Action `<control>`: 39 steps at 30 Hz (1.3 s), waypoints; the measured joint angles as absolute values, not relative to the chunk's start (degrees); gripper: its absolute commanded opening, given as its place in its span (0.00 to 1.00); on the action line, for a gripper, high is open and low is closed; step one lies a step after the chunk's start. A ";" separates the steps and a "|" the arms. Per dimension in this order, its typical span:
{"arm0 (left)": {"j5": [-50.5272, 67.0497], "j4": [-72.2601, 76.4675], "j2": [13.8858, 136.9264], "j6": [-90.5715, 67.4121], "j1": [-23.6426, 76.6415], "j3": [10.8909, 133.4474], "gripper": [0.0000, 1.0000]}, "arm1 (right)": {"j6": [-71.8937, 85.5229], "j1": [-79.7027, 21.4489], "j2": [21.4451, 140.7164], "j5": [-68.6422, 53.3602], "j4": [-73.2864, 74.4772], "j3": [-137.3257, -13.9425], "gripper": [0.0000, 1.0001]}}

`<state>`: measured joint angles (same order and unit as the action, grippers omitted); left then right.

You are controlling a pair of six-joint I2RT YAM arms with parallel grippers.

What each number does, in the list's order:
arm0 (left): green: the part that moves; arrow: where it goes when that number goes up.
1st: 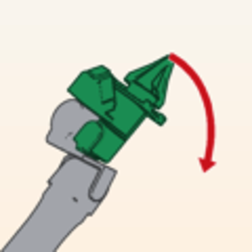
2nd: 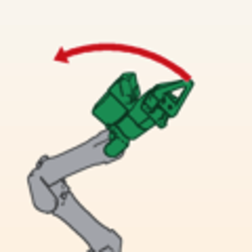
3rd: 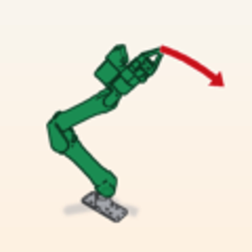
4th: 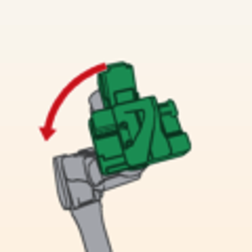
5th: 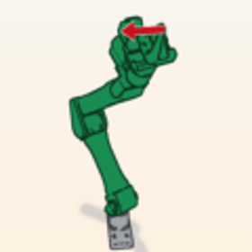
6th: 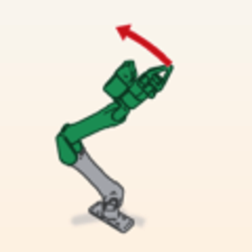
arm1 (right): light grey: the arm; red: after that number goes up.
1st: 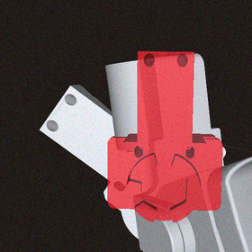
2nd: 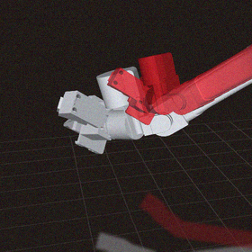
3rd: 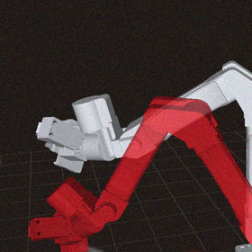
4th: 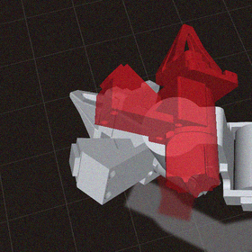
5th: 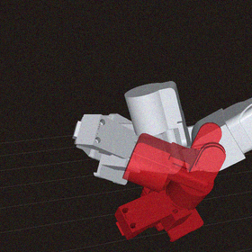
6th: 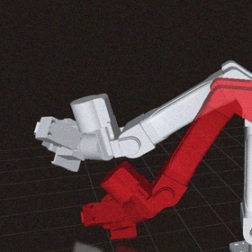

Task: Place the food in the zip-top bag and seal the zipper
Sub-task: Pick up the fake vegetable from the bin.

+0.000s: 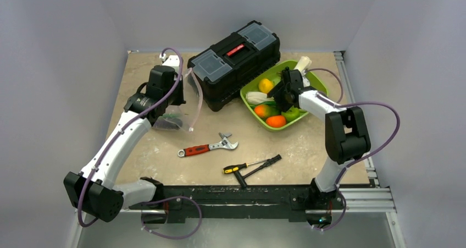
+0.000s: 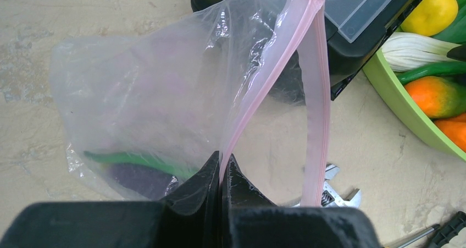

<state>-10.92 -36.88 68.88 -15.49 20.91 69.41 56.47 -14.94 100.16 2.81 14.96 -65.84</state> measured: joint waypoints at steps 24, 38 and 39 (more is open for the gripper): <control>-10.90 -36.93 68.88 -15.49 20.88 69.41 0.00 | 82.32 -14.94 103.53 16.86 17.45 -66.52 0.48; -10.90 -36.95 68.88 -15.49 20.75 69.41 0.00 | 82.98 -14.92 103.96 15.86 15.33 -64.71 0.12; -10.90 -36.95 68.88 -15.49 20.75 69.41 0.00 | 82.94 -14.92 103.44 15.38 14.70 -64.07 0.10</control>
<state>-10.90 -36.95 68.88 -15.49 20.75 69.41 82.94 -14.92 103.44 15.38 14.70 -64.07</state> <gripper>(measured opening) 0.003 0.219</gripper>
